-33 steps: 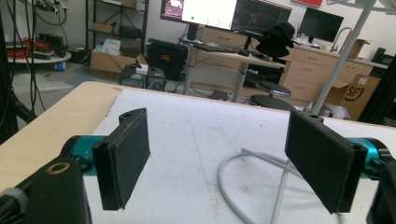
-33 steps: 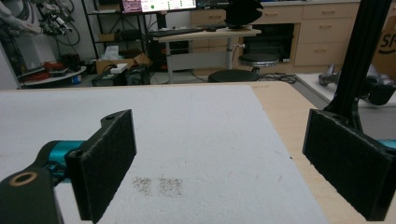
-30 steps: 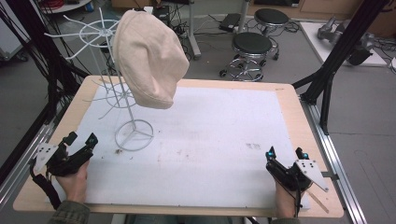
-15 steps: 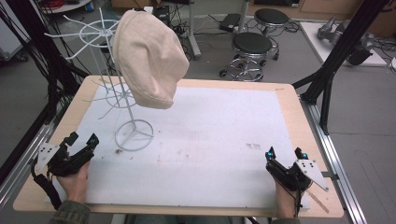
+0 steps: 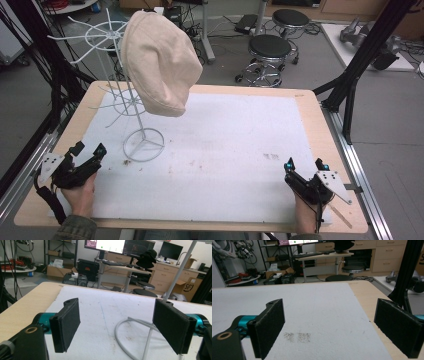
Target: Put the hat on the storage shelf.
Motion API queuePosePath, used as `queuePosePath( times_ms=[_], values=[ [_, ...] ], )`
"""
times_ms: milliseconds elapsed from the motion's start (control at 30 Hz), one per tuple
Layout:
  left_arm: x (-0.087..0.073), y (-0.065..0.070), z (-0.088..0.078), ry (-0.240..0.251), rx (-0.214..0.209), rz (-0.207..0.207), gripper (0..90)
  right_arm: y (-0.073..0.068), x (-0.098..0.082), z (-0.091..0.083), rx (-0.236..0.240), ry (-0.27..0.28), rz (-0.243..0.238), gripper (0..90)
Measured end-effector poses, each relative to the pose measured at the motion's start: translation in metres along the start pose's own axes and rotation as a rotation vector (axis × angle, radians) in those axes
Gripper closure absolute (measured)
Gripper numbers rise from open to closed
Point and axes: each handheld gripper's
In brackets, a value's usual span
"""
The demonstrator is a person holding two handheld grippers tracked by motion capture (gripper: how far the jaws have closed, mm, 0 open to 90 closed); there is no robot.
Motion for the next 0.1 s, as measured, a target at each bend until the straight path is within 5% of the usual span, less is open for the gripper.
queuePosePath(
  times_ms=[100],
  values=[
    [0.0000,-0.0002,-0.0004,0.002,0.002,-0.003,22.2,-0.0001,0.0000,0.0001,0.001,-0.002,-0.001,8.7]
  ],
)
Point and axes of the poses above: each handheld gripper's, and its own axes: z roughly forward along the jaws, x roughly out of its top, y roughly to its right, and after that the axes turned 9 degrees about -y, right-handed
